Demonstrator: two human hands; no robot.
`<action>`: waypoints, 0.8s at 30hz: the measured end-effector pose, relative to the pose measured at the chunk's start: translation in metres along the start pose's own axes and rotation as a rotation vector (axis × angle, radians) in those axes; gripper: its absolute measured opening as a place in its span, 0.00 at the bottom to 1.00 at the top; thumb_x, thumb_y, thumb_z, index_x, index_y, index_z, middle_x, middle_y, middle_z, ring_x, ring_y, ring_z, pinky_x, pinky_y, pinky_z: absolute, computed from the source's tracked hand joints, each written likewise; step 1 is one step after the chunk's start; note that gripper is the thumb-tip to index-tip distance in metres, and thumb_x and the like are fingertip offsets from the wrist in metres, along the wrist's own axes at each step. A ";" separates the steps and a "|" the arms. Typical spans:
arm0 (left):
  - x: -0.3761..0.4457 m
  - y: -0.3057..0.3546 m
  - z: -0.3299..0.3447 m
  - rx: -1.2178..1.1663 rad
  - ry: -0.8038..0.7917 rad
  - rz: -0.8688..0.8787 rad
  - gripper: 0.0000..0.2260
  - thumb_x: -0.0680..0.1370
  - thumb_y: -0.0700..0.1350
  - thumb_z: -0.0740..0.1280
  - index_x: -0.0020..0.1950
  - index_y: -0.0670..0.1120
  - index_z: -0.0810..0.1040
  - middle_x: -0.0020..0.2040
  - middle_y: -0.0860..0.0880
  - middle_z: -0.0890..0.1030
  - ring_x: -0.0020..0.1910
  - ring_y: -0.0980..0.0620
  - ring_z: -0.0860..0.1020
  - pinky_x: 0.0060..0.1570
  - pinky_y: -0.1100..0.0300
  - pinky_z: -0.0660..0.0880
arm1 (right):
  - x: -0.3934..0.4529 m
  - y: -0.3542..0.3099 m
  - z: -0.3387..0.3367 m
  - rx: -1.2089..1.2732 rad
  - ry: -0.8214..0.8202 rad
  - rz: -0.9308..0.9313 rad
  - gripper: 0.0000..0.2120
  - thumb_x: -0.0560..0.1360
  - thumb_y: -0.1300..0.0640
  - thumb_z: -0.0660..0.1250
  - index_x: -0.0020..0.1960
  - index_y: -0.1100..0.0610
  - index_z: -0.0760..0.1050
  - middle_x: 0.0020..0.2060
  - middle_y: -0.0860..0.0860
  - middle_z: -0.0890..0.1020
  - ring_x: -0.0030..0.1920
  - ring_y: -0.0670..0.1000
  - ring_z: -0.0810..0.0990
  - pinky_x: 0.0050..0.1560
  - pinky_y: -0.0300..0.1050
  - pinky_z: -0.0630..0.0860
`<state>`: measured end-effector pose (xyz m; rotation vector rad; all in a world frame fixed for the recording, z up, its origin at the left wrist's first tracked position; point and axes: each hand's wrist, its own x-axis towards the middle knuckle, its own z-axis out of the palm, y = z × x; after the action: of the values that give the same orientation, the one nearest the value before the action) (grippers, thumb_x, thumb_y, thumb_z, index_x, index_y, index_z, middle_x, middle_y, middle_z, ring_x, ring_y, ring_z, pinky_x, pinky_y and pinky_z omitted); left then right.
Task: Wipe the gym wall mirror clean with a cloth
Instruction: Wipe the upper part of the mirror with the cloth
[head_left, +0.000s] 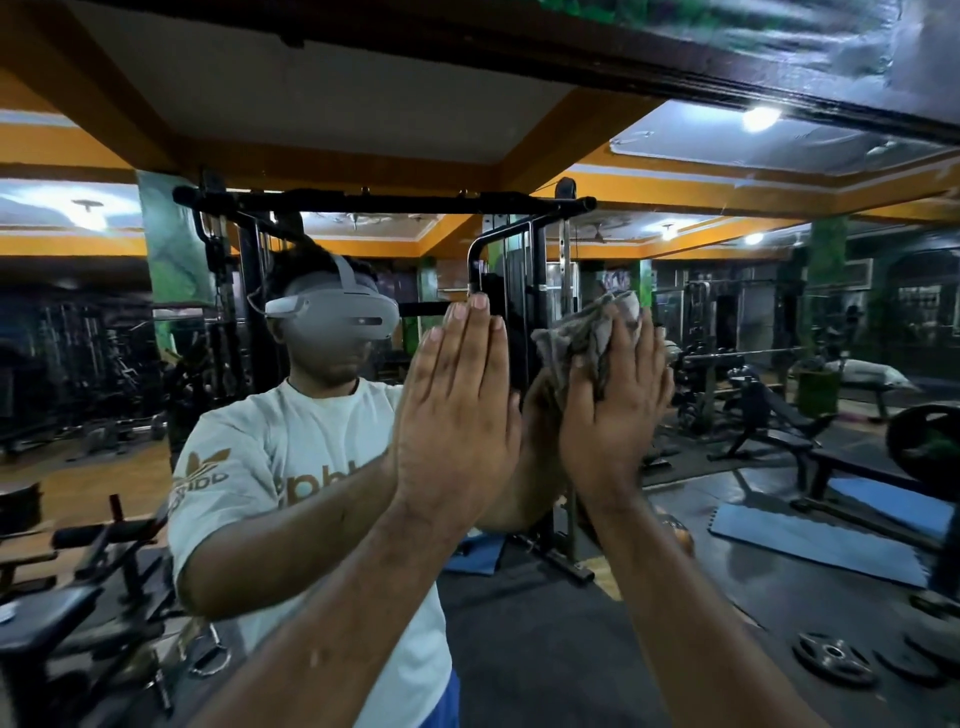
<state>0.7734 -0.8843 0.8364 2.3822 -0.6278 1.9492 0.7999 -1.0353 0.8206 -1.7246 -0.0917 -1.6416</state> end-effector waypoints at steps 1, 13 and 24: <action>0.000 0.000 0.000 0.007 -0.009 0.004 0.30 0.81 0.50 0.54 0.80 0.37 0.59 0.81 0.38 0.56 0.81 0.41 0.54 0.80 0.46 0.50 | -0.006 -0.004 0.002 0.005 -0.031 -0.064 0.31 0.80 0.45 0.57 0.82 0.49 0.63 0.83 0.51 0.60 0.84 0.50 0.51 0.83 0.62 0.45; -0.001 -0.004 -0.009 -0.058 -0.039 0.023 0.27 0.82 0.45 0.56 0.79 0.37 0.61 0.81 0.39 0.59 0.81 0.43 0.55 0.80 0.46 0.53 | 0.004 -0.020 0.010 -0.057 0.017 -0.090 0.32 0.80 0.44 0.56 0.82 0.53 0.64 0.82 0.57 0.61 0.83 0.59 0.56 0.81 0.66 0.49; -0.022 -0.024 -0.028 0.068 -0.058 -0.035 0.27 0.84 0.49 0.56 0.80 0.37 0.60 0.81 0.39 0.57 0.81 0.43 0.52 0.80 0.44 0.50 | -0.023 -0.015 0.002 -0.140 -0.041 -0.045 0.38 0.80 0.35 0.58 0.83 0.53 0.59 0.83 0.58 0.57 0.84 0.60 0.51 0.82 0.67 0.46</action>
<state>0.7511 -0.8486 0.8281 2.4797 -0.5256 1.9249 0.7898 -1.0137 0.8066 -1.8748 -0.0360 -1.6800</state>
